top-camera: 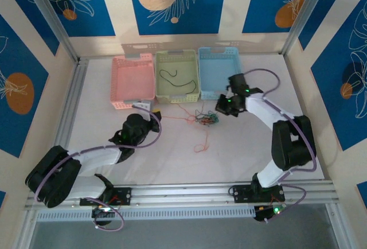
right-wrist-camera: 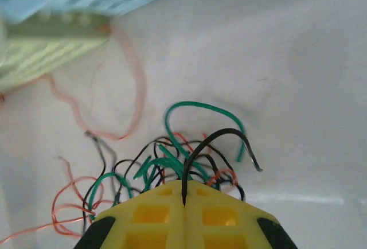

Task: Untangle the cables

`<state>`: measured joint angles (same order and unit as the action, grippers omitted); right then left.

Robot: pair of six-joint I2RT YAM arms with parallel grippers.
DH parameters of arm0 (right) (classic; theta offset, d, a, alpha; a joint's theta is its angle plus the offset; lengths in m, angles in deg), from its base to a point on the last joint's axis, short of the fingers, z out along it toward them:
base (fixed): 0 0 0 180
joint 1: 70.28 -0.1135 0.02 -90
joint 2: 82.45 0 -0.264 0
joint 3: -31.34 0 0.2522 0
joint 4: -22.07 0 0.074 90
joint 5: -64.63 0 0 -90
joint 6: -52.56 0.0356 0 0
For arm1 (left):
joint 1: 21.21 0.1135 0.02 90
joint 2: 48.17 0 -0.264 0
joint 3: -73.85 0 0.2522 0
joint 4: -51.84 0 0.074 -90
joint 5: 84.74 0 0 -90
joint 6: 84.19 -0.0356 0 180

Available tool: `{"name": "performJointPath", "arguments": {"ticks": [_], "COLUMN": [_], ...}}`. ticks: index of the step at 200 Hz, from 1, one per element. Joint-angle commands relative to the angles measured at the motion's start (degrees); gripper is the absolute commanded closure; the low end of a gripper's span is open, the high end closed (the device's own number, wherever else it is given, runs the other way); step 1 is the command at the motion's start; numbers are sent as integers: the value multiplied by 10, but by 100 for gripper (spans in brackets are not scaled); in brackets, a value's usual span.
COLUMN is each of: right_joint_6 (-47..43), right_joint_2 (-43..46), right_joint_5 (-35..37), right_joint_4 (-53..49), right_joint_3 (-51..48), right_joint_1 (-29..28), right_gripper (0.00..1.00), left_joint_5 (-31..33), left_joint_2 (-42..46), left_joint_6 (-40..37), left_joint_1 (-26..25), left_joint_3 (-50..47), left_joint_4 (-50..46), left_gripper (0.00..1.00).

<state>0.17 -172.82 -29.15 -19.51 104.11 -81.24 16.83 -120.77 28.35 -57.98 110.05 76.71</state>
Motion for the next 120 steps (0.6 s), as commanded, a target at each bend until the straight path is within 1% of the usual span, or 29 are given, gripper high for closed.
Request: {"name": "performJointPath", "arguments": {"ticks": [1, 22, 36, 64, 94, 120], "right_joint_6": [60, 81, 84, 96, 113, 123], "right_joint_2": [25, 38, 38, 46, 79, 116], "right_joint_5": [-98, -101, -112, -74, -79, -74], "right_joint_4": [63, 76, 83, 72, 88, 91], "right_joint_3": [-47, -76, -84, -93, -131, -154], "right_joint_1": [54, 99, 109, 129, 194, 241], "right_gripper": [100, 100, 100, 100, 100, 100], "left_joint_5": [53, 75, 80, 114, 156, 177], "left_joint_2": [21, 39, 48, 73, 107, 125], "left_joint_6": [27, 46, 54, 66, 81, 95], "left_joint_1": [16, 28, 34, 38, 43, 47], "left_joint_3": [-17, -33, -43, -62, -86, -96], "left_joint_4": [16, 15, 21, 20, 18, 9], "left_gripper": [100, 100, 100, 100, 100, 100]}}
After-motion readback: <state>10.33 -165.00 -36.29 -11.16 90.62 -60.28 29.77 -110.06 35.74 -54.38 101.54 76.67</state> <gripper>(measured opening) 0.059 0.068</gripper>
